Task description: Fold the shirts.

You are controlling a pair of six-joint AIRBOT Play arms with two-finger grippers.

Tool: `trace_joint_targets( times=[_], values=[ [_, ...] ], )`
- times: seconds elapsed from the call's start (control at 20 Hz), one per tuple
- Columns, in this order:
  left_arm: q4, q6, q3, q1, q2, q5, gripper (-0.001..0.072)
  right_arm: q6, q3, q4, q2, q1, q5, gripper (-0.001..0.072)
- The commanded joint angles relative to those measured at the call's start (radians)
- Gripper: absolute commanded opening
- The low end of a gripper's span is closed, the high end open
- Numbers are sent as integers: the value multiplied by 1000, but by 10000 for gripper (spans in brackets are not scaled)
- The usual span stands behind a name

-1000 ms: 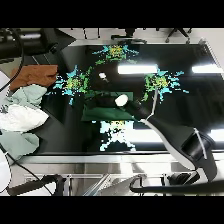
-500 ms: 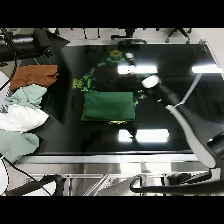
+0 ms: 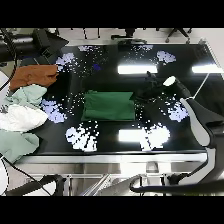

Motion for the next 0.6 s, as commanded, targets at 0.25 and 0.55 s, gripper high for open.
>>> trace_joint_targets(
  times=[0.25,0.55],
  values=[
    [3,13,0,1,0,-11,13,-142,1,191,-128,45,8,102],
    [3,13,-1,1,0,-43,13,-142,19,238,10,-175,-17,15]
  ],
)
